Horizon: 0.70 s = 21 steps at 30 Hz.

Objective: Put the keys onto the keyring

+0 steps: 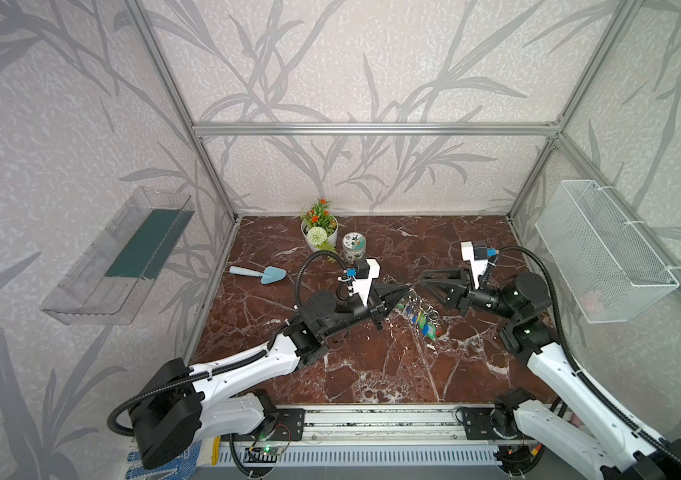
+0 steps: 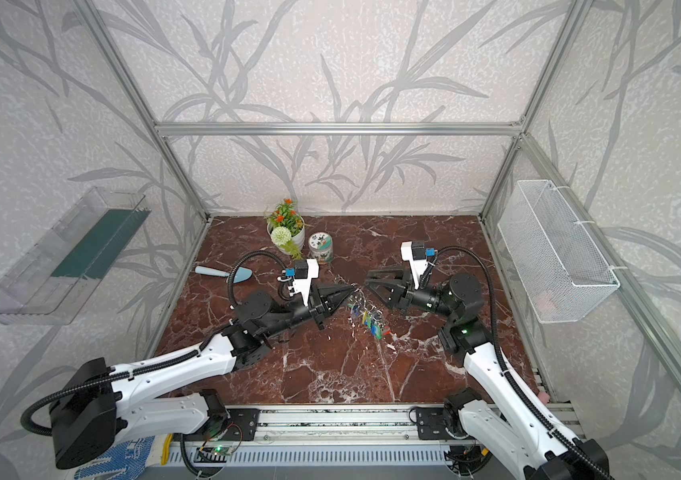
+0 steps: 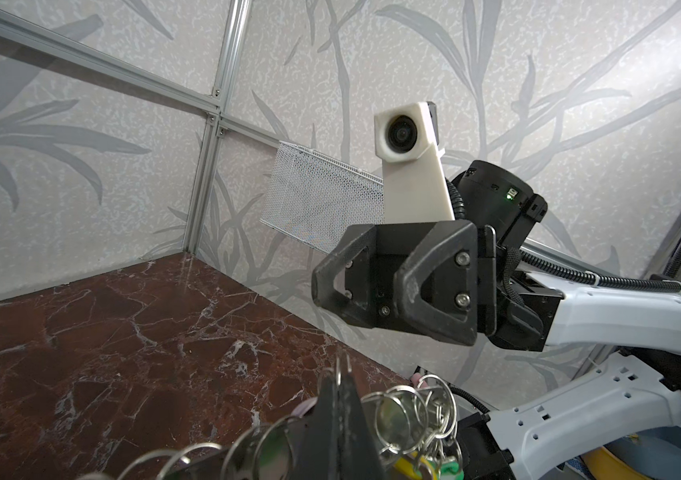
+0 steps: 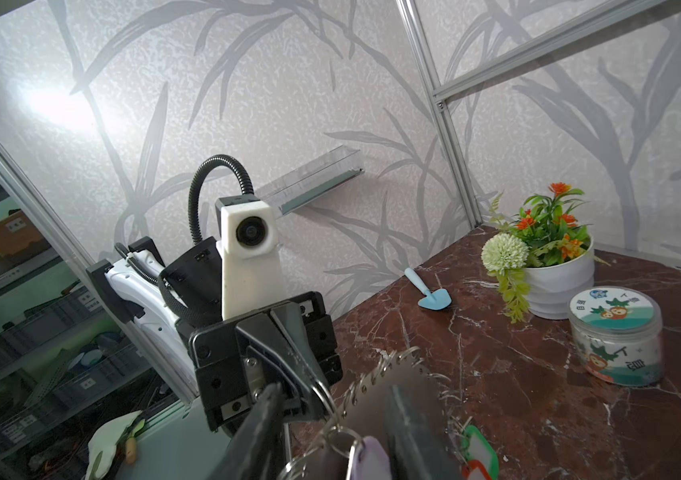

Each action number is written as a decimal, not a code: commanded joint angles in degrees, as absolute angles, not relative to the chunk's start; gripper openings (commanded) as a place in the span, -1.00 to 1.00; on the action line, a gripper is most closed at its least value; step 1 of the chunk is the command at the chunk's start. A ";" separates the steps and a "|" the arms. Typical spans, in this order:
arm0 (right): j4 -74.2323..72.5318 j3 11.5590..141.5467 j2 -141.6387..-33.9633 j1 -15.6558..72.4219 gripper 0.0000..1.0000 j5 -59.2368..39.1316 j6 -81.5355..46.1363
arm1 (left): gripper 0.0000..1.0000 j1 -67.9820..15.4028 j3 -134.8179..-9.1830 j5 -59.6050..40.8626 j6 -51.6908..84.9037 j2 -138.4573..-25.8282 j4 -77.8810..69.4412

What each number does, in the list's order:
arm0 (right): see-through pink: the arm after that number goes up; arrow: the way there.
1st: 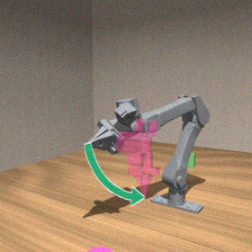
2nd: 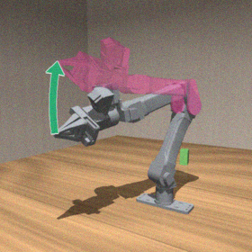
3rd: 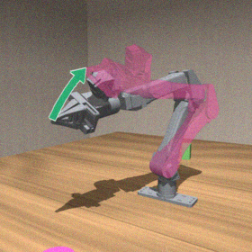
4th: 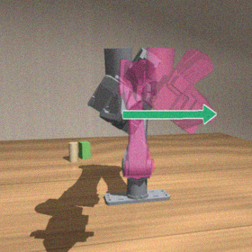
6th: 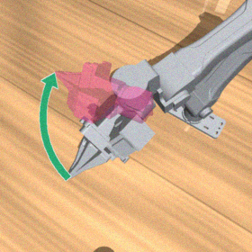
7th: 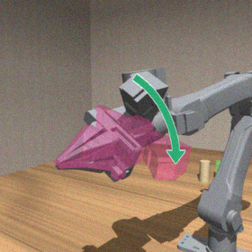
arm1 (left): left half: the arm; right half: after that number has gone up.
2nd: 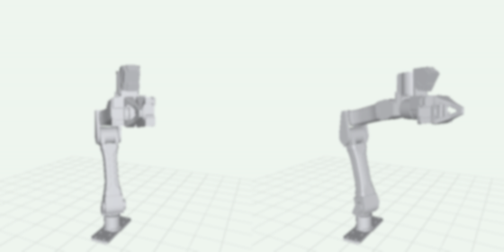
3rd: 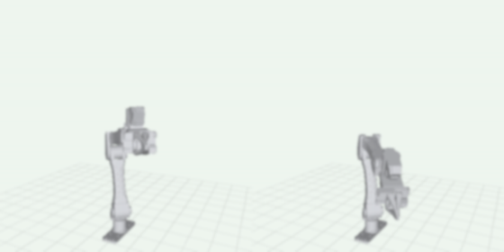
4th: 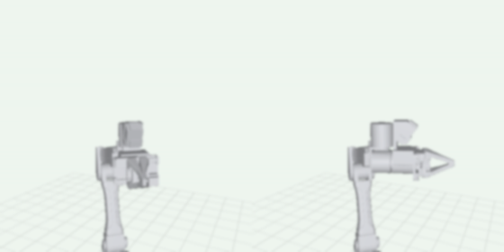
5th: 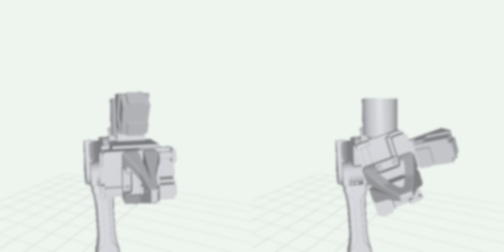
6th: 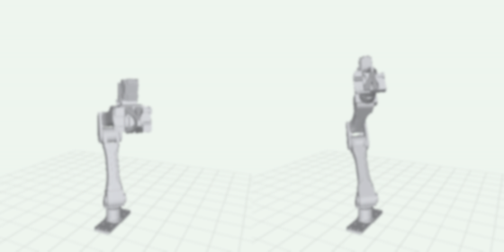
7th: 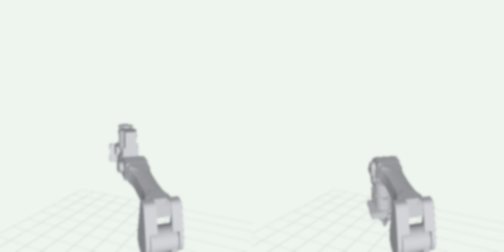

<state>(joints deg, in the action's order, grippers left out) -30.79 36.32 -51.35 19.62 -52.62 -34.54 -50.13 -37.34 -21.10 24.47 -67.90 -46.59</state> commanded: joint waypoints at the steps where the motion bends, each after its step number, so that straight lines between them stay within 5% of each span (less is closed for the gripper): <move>1: -34.47 35.33 -52.65 20.25 -0.18 -54.74 -35.15 | -1.00 -49.52 -38.41 -23.15 26.57 -67.74 -53.93; 21: -37.95 33.14 -56.07 23.64 -0.74 -55.42 -34.80 | -1.00 -47.65 -39.24 -26.11 30.50 -70.32 -58.45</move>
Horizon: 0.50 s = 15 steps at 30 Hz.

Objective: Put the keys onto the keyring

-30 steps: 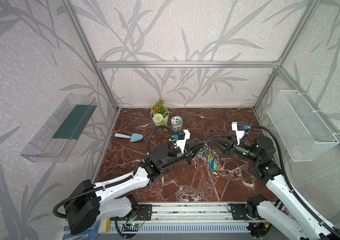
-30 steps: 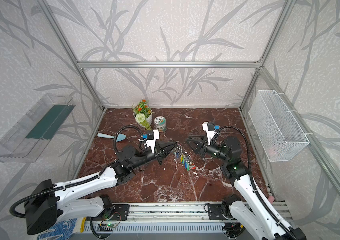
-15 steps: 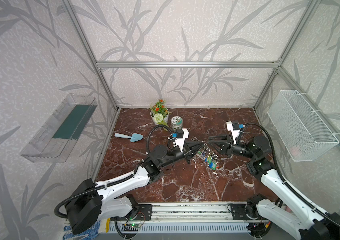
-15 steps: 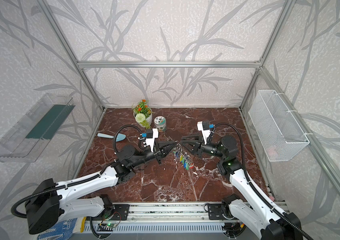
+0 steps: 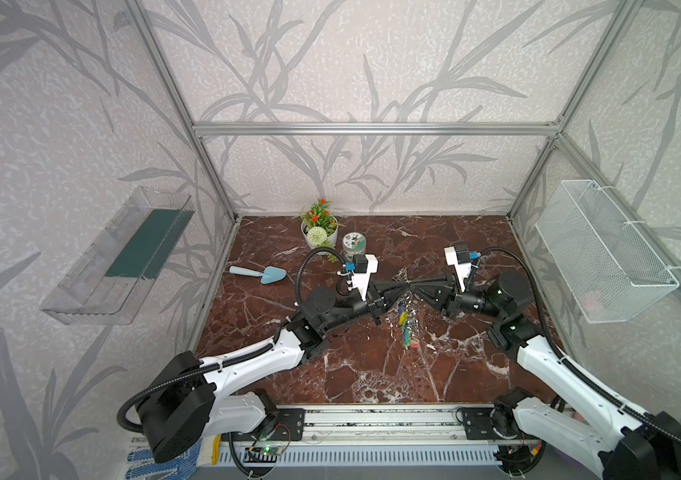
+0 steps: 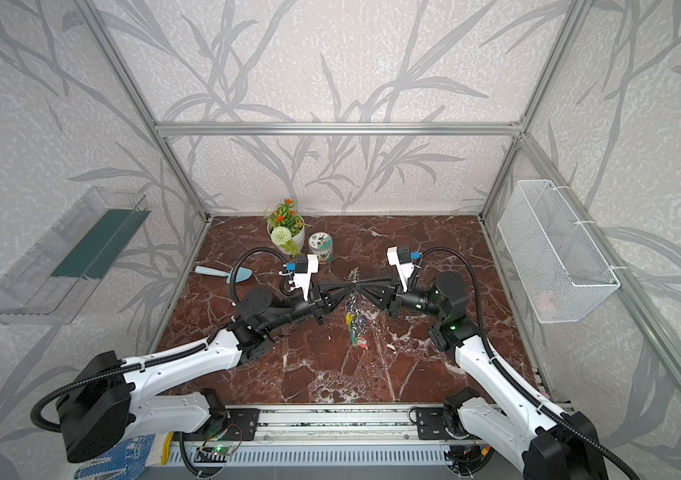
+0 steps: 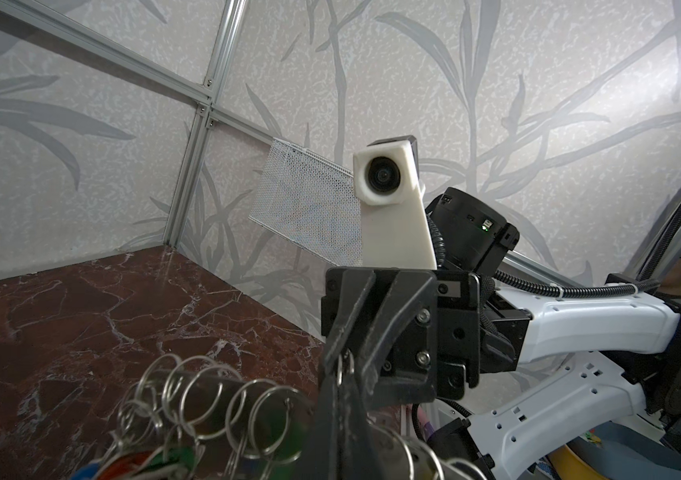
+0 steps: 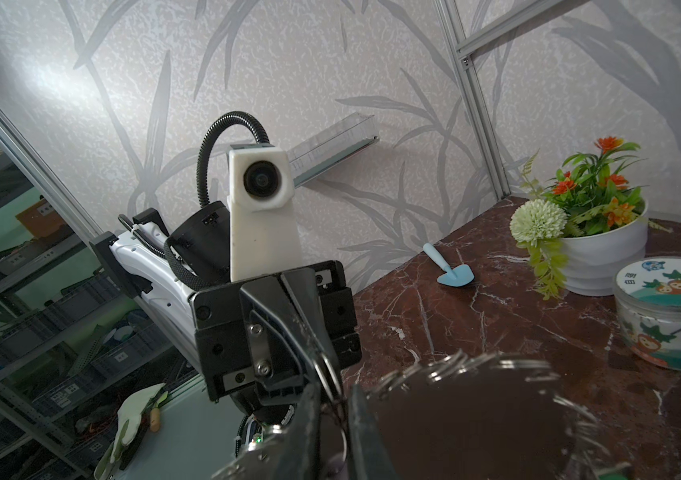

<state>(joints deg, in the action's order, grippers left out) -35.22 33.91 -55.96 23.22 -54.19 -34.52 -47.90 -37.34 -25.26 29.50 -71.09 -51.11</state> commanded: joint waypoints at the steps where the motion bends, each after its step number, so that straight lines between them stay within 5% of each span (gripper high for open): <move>1: -37.89 33.08 -56.07 23.64 -0.77 -55.44 -34.80 | -1.00 -47.56 -39.29 -26.13 30.56 -70.34 -58.45; 15: -38.77 32.75 -56.51 23.64 -0.88 -56.47 -35.13 | -1.00 -46.69 -39.75 -27.02 31.90 -71.61 -58.36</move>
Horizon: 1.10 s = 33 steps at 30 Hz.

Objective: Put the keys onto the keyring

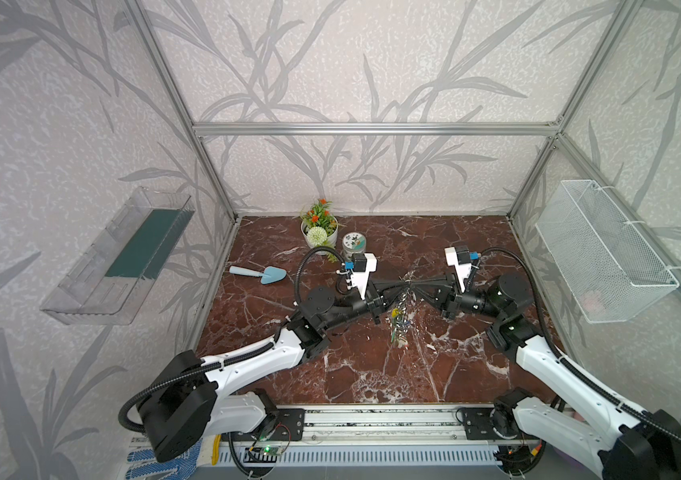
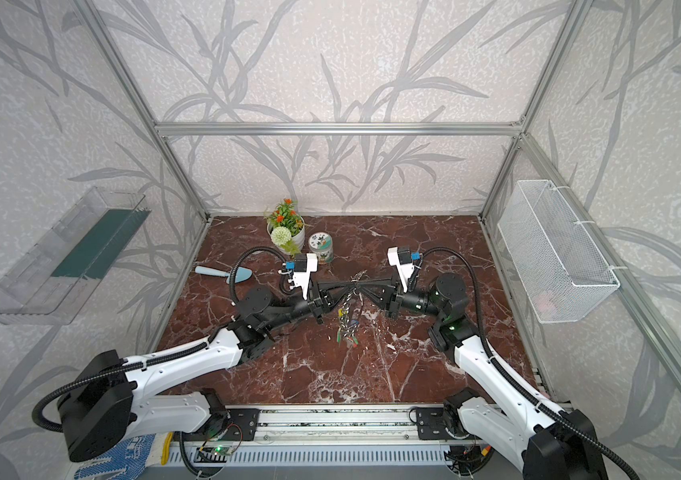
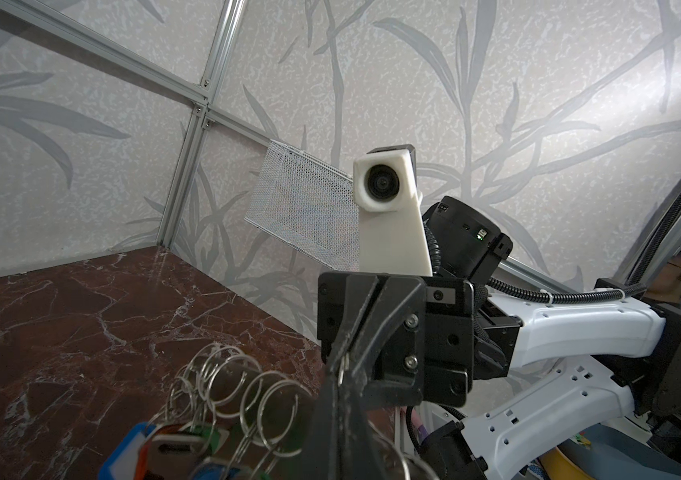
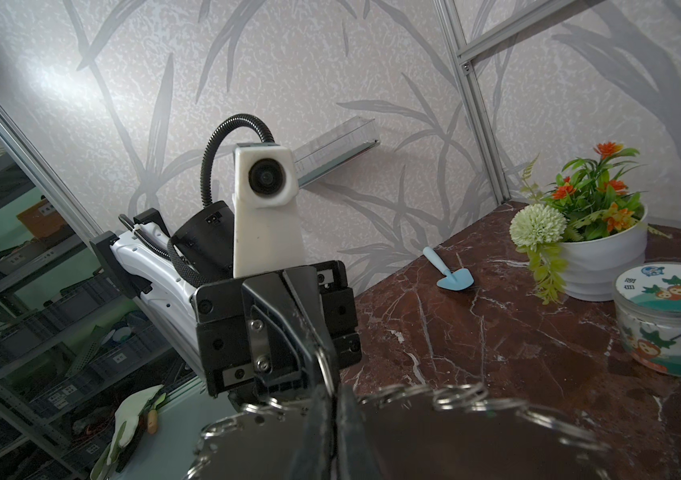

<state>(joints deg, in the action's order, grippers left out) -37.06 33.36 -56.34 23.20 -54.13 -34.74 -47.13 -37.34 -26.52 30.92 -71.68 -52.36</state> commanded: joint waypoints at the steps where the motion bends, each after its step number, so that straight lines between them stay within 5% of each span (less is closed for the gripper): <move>1: -38.80 32.78 -56.47 23.64 -0.90 -56.52 -35.16 | -1.00 -46.67 -39.89 -27.15 32.06 -71.76 -58.22; 12: -37.04 32.87 -55.08 23.64 -1.00 -55.57 -34.39 | -1.00 -45.28 -40.94 -28.90 32.74 -71.63 -53.33; 22: -30.47 34.35 -52.07 23.63 -1.00 -48.93 -28.38 | -0.83 -42.26 -44.45 -33.31 29.98 -68.98 -33.67; 33: -28.70 35.60 -53.62 23.83 -1.00 -50.16 -23.20 | -0.25 -37.08 -55.10 -41.45 13.30 -64.70 1.69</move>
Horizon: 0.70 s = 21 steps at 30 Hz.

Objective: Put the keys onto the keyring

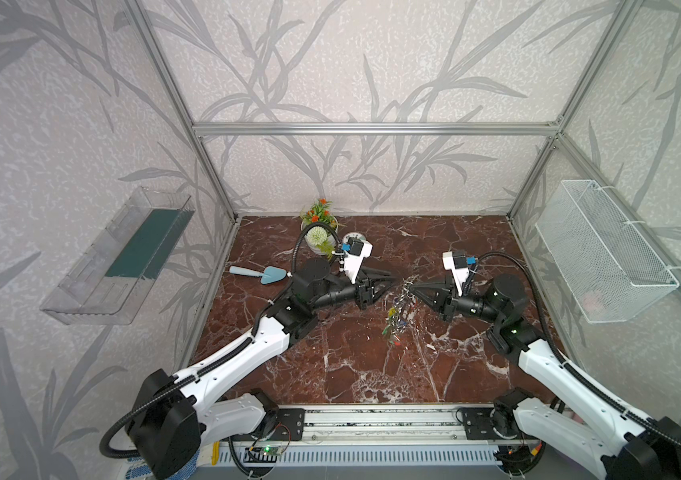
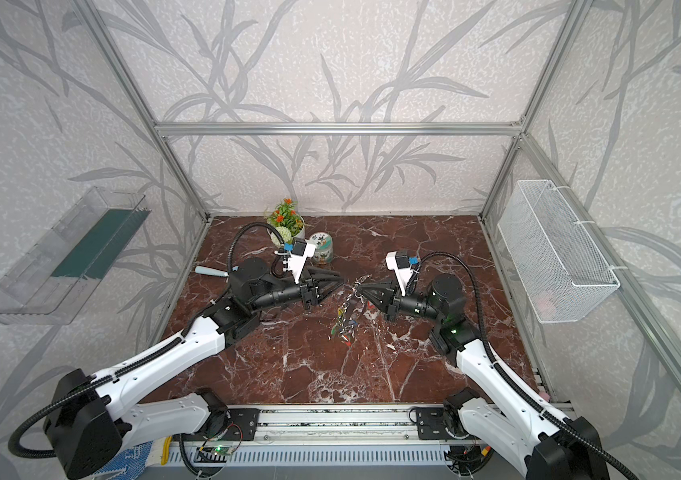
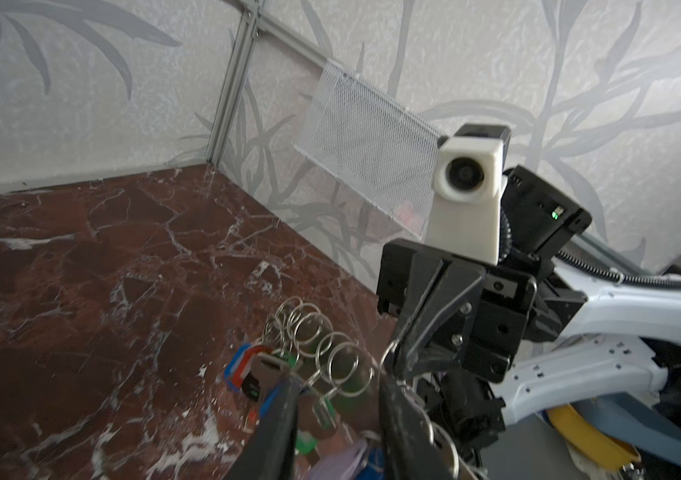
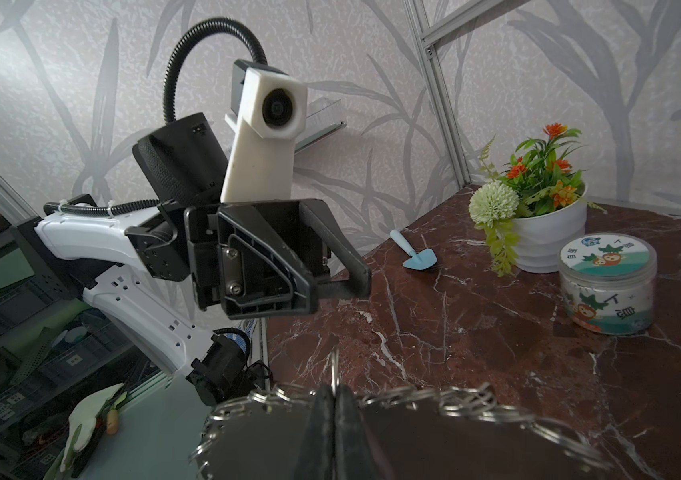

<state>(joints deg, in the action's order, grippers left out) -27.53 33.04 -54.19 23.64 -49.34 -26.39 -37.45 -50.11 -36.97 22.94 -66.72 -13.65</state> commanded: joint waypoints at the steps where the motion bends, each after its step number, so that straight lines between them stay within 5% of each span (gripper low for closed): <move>1: -27.01 35.85 -53.45 24.03 -1.00 -50.21 -21.67 | -0.20 -36.89 -57.53 -42.18 9.87 -64.60 7.17; 10: -25.42 35.86 -53.96 25.08 -1.00 -52.29 -18.55 | -0.05 -37.01 -78.71 -46.65 -13.09 -73.59 42.97; 21: -25.49 35.68 -53.88 26.28 -1.00 -53.13 -18.24 | -0.07 -38.77 -94.58 -45.36 -19.89 -87.68 55.13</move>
<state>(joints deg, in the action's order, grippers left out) -21.93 33.15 -54.41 25.93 -51.62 -18.72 -38.30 -91.13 -44.91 -15.11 -86.61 49.32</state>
